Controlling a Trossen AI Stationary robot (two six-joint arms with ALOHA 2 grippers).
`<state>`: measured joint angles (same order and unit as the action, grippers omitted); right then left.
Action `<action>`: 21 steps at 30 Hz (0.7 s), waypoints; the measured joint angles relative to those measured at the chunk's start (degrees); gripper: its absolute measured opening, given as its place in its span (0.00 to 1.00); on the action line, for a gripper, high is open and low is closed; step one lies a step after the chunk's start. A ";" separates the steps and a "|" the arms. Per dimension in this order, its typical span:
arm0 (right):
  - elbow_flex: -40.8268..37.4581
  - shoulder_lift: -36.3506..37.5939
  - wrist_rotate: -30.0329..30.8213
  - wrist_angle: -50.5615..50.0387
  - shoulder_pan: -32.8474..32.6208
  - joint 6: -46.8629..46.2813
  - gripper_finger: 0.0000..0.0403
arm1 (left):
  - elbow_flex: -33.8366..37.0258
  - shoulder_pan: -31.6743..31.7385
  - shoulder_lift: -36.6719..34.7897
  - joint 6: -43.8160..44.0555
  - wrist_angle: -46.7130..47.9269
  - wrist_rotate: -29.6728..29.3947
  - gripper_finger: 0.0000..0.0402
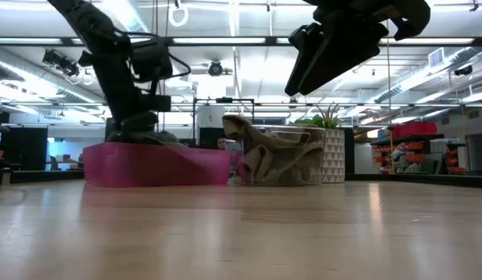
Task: Pick & Place hat
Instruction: Put the black cap into the pink bin, then return to Home Position
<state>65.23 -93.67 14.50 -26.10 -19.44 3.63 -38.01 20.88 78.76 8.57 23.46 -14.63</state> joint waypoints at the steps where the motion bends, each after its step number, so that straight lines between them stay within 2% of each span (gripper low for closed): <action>1: 0.00 0.00 -0.01 -0.01 0.01 -0.11 0.43 | 0.65 0.48 0.00 0.83 -0.99 0.21 0.04; 6: 0.00 0.00 0.00 -0.01 0.00 -0.16 0.43 | 1.51 1.42 -0.11 2.20 -1.85 2.73 0.01; 10: 0.00 0.00 0.00 -0.01 0.01 -0.16 0.43 | -1.67 -0.23 -2.85 5.87 1.65 3.77 0.01; 15: 0.01 1.93 0.00 -1.40 0.01 -2.87 0.40 | -6.60 -4.24 -10.68 6.64 7.01 3.91 0.01; 21: 0.07 10.36 0.00 -5.80 -0.20 -3.44 0.27 | -8.97 -8.18 -24.12 4.09 8.08 3.57 0.01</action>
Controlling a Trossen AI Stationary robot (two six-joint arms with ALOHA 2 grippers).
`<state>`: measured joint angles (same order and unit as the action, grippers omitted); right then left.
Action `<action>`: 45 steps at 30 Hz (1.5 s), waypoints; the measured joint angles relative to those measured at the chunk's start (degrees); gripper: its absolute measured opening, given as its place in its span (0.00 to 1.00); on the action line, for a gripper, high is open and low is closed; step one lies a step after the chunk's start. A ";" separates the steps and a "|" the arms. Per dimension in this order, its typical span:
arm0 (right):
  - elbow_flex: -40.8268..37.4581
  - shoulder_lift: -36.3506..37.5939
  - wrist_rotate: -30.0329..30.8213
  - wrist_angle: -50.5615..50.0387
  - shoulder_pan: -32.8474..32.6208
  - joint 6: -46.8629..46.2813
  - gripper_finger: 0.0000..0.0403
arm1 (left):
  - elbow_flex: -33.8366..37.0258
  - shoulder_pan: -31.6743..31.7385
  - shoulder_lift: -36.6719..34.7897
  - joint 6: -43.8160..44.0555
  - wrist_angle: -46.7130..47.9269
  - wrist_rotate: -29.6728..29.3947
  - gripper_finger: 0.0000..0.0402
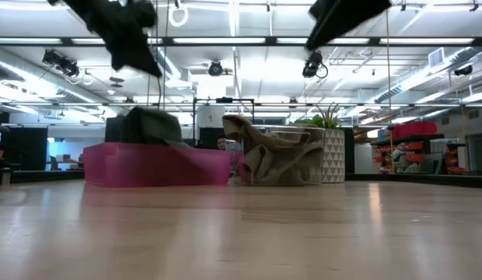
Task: Pick & Place hat
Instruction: Return to Home Position
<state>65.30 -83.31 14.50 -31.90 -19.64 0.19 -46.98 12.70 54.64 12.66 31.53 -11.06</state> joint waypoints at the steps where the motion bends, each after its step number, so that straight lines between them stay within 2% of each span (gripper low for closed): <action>1: -0.01 1.65 0.02 -0.40 0.00 -0.52 0.25 | 0.00 -0.52 -2.21 -0.64 -0.15 -0.10 0.01; 3: -0.03 4.91 0.85 -0.17 0.00 -1.47 0.20 | 0.38 -1.52 -6.37 -1.45 0.15 -0.68 0.01; 7: -2.85 10.27 8.40 2.49 -0.02 -3.55 0.12 | 3.67 -3.40 -13.13 -2.36 0.32 -0.85 0.01; 10: -8.76 14.13 12.46 5.52 0.13 -7.29 0.07 | 8.60 -4.94 -17.85 -2.69 -0.34 -0.89 0.01; 14: -18.36 20.00 12.55 13.05 0.06 -9.24 0.01 | 17.62 -6.16 -23.65 -3.57 -9.86 -1.13 0.01; 18: -26.62 28.39 13.30 22.62 0.09 -8.33 0.02 | 26.25 -6.59 -27.89 -5.95 -22.19 1.35 0.01; 21: -31.73 36.29 13.63 26.47 0.11 -8.04 0.02 | 29.75 -6.59 -29.90 -8.46 -28.44 4.08 0.01; 26: -40.72 48.65 15.18 32.48 0.11 -7.48 0.01 | 30.38 -6.59 -32.88 -7.70 -28.77 5.08 0.01; 30: -47.24 57.00 19.93 35.10 0.11 -7.45 0.02 | 30.38 -6.57 -38.22 -8.82 -28.44 5.04 0.02; 33: -50.98 62.62 20.13 36.92 0.11 -7.75 0.02 | 30.38 -6.57 -42.65 -8.91 -25.91 5.02 0.01; 37: -54.64 67.91 20.06 36.68 0.11 -7.76 0.01 | 31.59 -6.57 -46.89 -9.09 -23.11 5.02 0.01; 45: -59.16 73.55 20.11 36.55 0.11 -6.98 0.02 | 40.40 -6.57 -51.51 -11.16 -28.49 6.44 0.01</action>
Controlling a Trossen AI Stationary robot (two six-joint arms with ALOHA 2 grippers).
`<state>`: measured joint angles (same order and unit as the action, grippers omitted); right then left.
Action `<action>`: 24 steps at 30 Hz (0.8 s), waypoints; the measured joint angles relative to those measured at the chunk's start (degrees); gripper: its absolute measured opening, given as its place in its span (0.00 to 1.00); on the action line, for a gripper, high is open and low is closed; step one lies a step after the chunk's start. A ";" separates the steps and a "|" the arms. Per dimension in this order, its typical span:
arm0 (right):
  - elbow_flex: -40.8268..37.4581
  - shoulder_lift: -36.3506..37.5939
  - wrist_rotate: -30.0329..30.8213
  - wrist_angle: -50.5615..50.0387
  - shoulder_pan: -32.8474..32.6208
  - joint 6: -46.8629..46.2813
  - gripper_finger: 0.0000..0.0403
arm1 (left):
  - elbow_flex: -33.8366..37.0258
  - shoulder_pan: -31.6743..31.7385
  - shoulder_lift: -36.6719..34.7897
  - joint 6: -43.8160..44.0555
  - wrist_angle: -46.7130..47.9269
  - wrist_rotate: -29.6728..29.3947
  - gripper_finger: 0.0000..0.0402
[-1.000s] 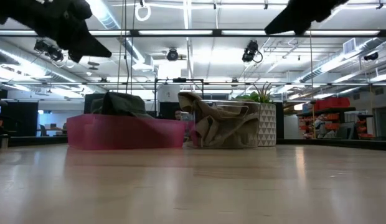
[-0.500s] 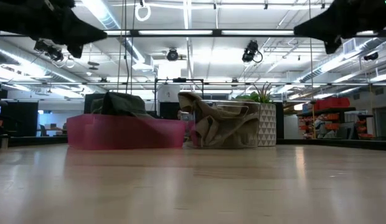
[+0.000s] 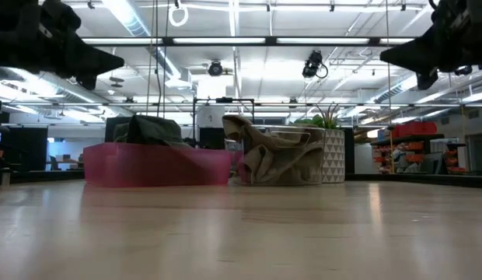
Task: Pick & Place hat
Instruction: Return to Home Position
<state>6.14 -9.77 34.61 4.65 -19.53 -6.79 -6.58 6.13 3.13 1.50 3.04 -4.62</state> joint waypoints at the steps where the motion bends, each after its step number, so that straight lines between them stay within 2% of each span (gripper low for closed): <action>1: -0.62 0.51 0.05 0.04 0.00 -0.08 0.02 | 0.59 0.00 -0.48 -0.58 -0.96 0.00 0.01; 11: -4.74 4.72 1.97 0.09 0.00 -0.96 0.02 | 6.06 0.00 -1.43 -1.12 -7.09 0.03 0.01; 16: -5.26 5.51 2.00 -0.63 0.00 -1.62 0.02 | 6.05 0.02 -1.33 -2.63 -9.03 0.14 0.01; 24: -5.26 5.52 2.01 -0.73 0.00 0.39 0.02 | 6.07 0.02 -1.31 -2.80 -5.41 0.13 0.02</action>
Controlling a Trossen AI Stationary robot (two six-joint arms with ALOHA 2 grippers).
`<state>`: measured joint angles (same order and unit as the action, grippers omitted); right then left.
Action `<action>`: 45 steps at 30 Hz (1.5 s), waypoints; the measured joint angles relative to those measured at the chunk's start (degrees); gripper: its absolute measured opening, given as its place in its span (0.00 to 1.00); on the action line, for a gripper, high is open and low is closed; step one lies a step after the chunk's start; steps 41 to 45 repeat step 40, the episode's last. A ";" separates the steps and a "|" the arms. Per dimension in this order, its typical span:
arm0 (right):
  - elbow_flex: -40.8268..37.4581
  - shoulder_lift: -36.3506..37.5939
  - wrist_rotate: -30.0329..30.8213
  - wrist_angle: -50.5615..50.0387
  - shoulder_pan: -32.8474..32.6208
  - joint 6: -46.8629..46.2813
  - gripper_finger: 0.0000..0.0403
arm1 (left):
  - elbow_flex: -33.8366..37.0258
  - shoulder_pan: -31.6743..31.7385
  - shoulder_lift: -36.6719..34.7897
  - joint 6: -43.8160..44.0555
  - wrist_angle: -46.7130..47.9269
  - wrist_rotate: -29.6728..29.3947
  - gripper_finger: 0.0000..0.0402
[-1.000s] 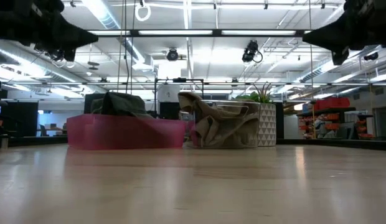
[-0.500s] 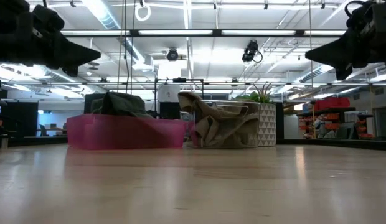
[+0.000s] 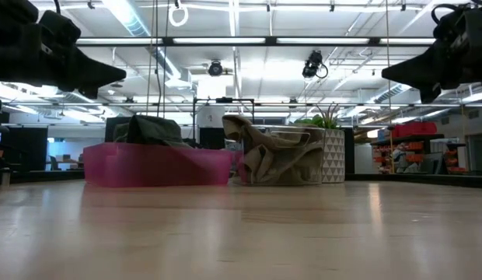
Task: Pick & Place hat
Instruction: Return to Home Position
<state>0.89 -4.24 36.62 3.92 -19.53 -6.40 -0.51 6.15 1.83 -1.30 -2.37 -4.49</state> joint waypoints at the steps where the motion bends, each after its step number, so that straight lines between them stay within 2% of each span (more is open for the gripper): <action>1: 0.00 -0.01 -0.02 0.01 0.00 0.52 0.02 | 0.00 -0.01 0.04 0.09 0.35 0.11 0.02; 45: 0.02 -0.03 -0.04 0.00 0.00 2.48 0.02 | 0.09 0.00 0.04 0.61 -0.42 -0.10 0.03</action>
